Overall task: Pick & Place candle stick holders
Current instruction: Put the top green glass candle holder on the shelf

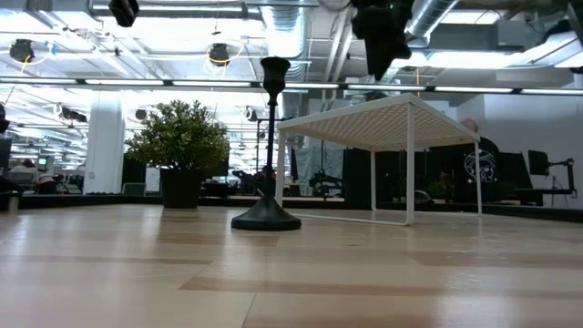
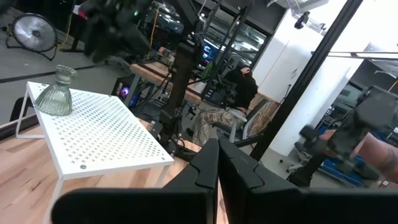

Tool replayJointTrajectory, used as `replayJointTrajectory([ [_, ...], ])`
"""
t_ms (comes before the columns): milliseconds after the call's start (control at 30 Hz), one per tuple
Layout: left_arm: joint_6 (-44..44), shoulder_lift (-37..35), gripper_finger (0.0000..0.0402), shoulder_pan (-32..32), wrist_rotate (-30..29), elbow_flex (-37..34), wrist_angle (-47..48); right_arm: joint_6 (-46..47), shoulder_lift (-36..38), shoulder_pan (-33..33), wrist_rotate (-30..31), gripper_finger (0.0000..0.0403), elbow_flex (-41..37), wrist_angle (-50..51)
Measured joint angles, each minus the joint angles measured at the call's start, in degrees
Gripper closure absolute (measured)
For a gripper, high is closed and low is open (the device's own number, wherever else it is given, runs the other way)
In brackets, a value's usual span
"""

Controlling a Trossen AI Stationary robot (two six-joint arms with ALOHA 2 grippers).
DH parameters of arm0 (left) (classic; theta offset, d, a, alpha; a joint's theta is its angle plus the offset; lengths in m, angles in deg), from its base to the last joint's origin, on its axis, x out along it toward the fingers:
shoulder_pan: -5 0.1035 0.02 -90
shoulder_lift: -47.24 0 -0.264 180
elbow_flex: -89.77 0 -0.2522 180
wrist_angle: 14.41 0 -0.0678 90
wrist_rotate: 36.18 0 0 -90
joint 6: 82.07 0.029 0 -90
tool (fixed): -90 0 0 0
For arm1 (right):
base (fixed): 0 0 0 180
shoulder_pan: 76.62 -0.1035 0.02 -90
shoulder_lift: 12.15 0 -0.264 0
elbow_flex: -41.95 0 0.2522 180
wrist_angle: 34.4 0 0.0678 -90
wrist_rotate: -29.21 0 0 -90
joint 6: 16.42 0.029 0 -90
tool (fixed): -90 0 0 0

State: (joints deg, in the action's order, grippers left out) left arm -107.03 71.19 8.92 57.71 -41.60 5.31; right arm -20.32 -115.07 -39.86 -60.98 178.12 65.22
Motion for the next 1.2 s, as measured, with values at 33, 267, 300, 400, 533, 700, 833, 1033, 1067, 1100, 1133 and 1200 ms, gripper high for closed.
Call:
replayJointTrajectory([
  [33,0.0,0.0,0.0394,0.0,0.0,0.0,0.0,0.5,0.8,0.2,1.2,0.0217,0.1,-2.0],
  [267,-0.5,0.1,0.0395,0.0,0.0,0.0,0.0,0.9,-0.8,0.7,1.9,0.0157,0.2,-6.3],
  [300,-0.9,0.1,0.0394,0.0,0.0,0.0,0.0,0.9,-1.9,0.8,1.9,0.0155,0.2,-5.7],
  [400,-1.1,0.1,0.0393,0.0,0.0,0.0,0.0,0.8,-3.8,1.0,1.9,0.0154,0.1,-5.0],
  [533,-1.1,0.1,0.0396,0.0,0.0,0.0,-0.1,0.6,-4.2,2.0,1.5,0.0154,0.1,-4.9],
  [700,-1.1,0.1,0.0394,0.0,0.0,0.0,-0.1,0.4,-4.2,2.0,1.3,0.0154,0.1,-4.9],
  [833,-1.1,0.1,0.0393,0.0,0.0,0.0,0.0,0.2,-4.2,1.9,-1.3,0.0154,-0.5,-6.3],
  [1033,-1.1,0.1,0.0396,0.0,0.0,0.0,0.0,-0.1,-4.2,2.0,-1.3,0.0154,-3.6,-7.1],
  [1067,-1.1,0.1,0.0395,0.0,0.0,0.0,-0.1,-0.1,-4.2,2.1,-1.3,0.0154,-3.9,-6.9],
  [1100,-1.1,0.1,0.0394,0.0,0.0,0.0,0.0,-0.1,-4.3,2.3,-1.3,0.0154,-4.1,-6.8],
  [1133,-1.1,0.1,0.0393,0.0,0.0,0.0,0.0,-0.1,-4.3,2.4,-1.3,0.0154,-4.4,-6.7],
  [1200,-1.1,0.1,0.0392,0.0,0.0,0.0,0.0,-0.4,-4.3,2.4,-1.3,0.0154,-4.9,-6.7],
])
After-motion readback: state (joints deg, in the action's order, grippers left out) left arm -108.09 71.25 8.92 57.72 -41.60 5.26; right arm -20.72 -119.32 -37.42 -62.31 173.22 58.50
